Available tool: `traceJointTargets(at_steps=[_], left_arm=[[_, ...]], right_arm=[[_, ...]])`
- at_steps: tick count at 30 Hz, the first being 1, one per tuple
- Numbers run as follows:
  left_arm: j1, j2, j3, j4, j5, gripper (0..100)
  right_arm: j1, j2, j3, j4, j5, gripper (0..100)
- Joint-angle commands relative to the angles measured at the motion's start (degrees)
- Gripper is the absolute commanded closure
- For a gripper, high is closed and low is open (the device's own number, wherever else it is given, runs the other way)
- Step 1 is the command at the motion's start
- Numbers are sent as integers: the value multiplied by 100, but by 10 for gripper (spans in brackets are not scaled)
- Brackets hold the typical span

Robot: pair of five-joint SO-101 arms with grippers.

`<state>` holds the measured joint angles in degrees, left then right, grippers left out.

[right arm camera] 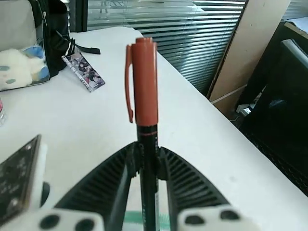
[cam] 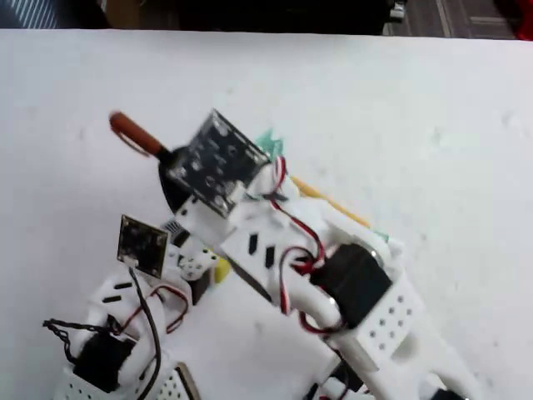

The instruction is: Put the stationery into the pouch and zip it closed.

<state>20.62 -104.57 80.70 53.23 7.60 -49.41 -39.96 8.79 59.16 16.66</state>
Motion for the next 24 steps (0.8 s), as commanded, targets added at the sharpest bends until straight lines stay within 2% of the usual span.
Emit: traceJointTargets(at_steps=[1,7,16,20,24], left_arm=[[13,22,-229,-9,79,755],[13,22,-229,-9,88,755],[13,22,-220,-9,88,755],[13,22,-220,-9,88,755],[13,22,-220,-9,88,755]], right_arm=[[4,-611,404,-136,-62,982],[22,-1077,905,-136,-62,982],[998,-1095,985,-101,-62,981],[989,-1103,1064,-31,-62,981],[664,-1095,1064,224,-62,981]])
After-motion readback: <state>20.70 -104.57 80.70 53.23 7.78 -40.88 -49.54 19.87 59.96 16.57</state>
